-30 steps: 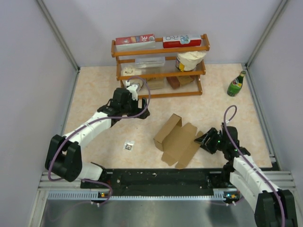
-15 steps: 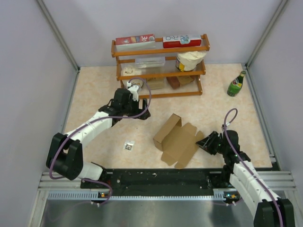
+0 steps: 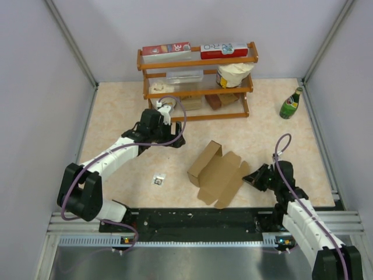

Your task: Fold the paper box

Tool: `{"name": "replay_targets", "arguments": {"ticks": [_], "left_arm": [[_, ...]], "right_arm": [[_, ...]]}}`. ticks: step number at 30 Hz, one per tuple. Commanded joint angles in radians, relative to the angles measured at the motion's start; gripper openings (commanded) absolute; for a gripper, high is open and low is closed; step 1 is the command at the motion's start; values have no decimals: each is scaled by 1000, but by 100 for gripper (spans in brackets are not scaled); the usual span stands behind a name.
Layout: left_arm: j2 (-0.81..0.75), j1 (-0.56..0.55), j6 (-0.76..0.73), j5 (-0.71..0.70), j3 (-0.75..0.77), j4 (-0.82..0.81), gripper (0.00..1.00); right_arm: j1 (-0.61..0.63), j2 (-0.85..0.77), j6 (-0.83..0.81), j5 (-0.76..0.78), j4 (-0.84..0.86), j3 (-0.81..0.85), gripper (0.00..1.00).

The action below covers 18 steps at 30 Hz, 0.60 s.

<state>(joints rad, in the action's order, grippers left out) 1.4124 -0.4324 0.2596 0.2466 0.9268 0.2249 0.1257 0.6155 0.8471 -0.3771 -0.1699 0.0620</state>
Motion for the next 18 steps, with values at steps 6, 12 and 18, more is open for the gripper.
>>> {"name": "replay_targets", "arguments": {"ticks": [6,12,18], "left_arm": [[0,4,-33,-4,36,-1,91],[-7,4,-54,-23,64,39,91],[-18,4,-68,-30,60,71,91]], "right_arm": [[-1,36,-132,-2,-137,278,0],[-1,271,-307,-43,-374,611,0],[0,501,-453,-59,-560,884,0]]}}
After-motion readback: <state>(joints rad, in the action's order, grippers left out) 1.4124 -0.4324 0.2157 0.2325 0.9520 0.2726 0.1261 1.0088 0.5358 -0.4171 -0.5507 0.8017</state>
